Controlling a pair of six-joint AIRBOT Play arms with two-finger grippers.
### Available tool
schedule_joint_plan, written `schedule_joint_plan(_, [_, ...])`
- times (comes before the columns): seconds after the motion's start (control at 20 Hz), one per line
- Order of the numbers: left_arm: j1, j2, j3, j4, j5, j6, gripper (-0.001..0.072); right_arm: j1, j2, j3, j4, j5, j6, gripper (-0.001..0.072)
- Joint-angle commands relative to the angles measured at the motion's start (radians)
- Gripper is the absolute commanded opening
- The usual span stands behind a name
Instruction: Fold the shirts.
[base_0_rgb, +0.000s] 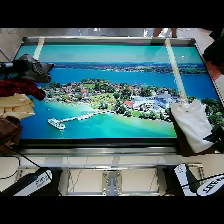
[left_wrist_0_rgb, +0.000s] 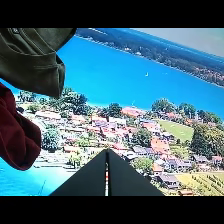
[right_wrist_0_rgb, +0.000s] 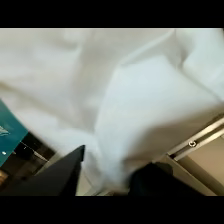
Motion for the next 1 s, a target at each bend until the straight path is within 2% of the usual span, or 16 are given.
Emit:
schedule_joint_plan(0.0, [0.0, 0.0, 0.0, 0.0, -0.002, 0.0, 0.0008, -0.057, 0.062, -0.061, 0.031, 0.027, 0.037, 0.0494])
schedule_joint_plan(0.1, [0.0, 0.0, 0.0, 0.0, -0.002, 0.0, 0.0008, -0.057, 0.062, 0.086, 0.274, 0.035, 0.053, 0.0489])
schedule_joint_plan(0.15, [0.0, 0.0, 0.0, 0.0, -0.002, 0.0, 0.0009, -0.057, 0.062, 0.171, 0.446, 0.016, 0.053, 0.0482])
schedule_joint_plan(0.2, [0.0, 0.0, 0.0, 0.0, -0.002, 0.0, 0.0009, -0.043, 0.062, 0.24, 0.62, -0.018, 0.045, 0.0388])
schedule_joint_plan(0.25, [0.0, 0.0, 0.0, 0.0, -0.002, 0.0, 0.0008, 0.002, 0.061, 0.299, 0.787, -0.068, -0.023, 0.0148])
schedule_joint_plan(0.3, [0.0, 0.0, 0.0, 0.0, -0.002, 0.0, 0.0008, 0.083, 0.061, 0.338, 0.899, -0.12, -0.111, 0.0024])
schedule_joint_plan(0.35, [0.0, 0.0, 0.0, 0.0, -0.002, 0.0, 0.0008, 0.187, 0.06, 0.356, 0.932, -0.178, -0.156, 0.0015])
schedule_joint_plan(0.5, [0.0, 0.0, 0.0, -0.019, -0.003, 0.0, 0.0009, 0.623, 0.024, 0.358, 0.801, -0.398, -0.245, 0.0014])
schedule_joint_plan(0.65, [0.0, 0.0, 0.0, -0.039, -0.011, 0.0, 0.0009, 0.993, -0.083, 0.358, 0.609, -0.621, -0.254, 0.0013])
schedule_joint_plan(0.75, [0.0, 0.0, 0.0, -0.077, -0.061, 0.0, 0.0009, 1.116, -0.169, 0.358, 0.56, -0.694, -0.254, 0.0013])
schedule_joint_plan(0.95, [0.0, 0.0, 0.0, -0.086, -0.07, 0.0, 0.0009, 1.205, -0.298, 0.358, 0.56, -0.694, -0.253, 0.0016])
